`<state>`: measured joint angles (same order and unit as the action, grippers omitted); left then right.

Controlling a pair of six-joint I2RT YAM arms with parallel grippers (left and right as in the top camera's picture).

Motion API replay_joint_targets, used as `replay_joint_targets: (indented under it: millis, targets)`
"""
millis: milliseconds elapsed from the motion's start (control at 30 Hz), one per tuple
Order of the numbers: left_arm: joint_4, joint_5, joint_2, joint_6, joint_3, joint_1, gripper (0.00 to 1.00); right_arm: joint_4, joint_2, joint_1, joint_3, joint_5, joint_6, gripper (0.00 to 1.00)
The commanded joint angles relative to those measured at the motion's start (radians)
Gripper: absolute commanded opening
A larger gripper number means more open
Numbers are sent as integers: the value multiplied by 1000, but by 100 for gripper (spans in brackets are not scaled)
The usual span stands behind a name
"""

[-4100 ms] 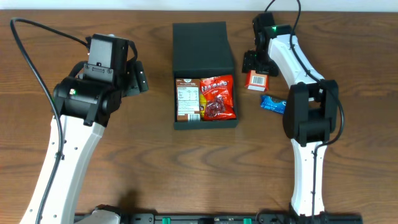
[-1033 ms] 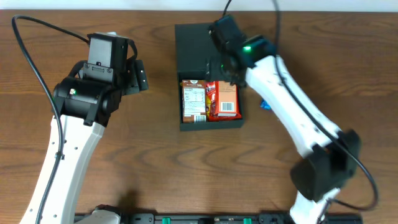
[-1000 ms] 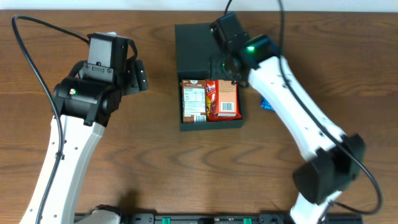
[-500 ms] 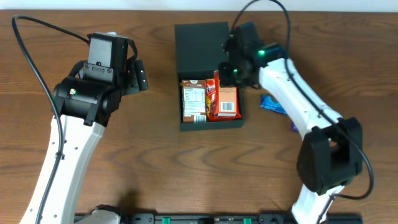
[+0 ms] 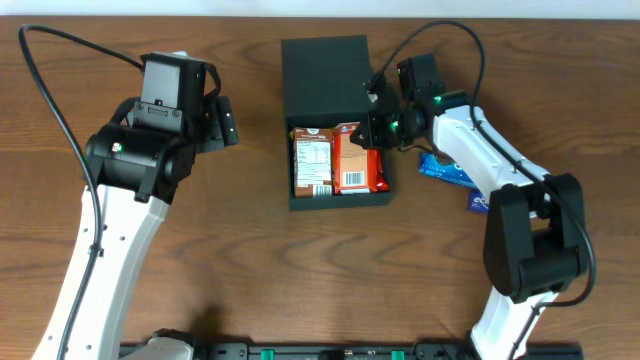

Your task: Pack container

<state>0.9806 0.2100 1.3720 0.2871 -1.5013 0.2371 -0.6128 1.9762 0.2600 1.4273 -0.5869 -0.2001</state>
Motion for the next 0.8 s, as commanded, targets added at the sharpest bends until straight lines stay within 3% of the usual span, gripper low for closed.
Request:
replay_joint_targets:
  millis: [0, 267, 767]
  targets:
    - [2, 11, 3, -14, -22, -3, 95, -33, 14, -25, 50, 6, 22, 2]
    - [2, 11, 2, -15, -22, -3, 95, -186, -46, -27, 199, 101, 111, 2]
    - [-13, 27, 2, -14, -22, -3, 95, -401, -40, 26, 198, 312, 112, 2]
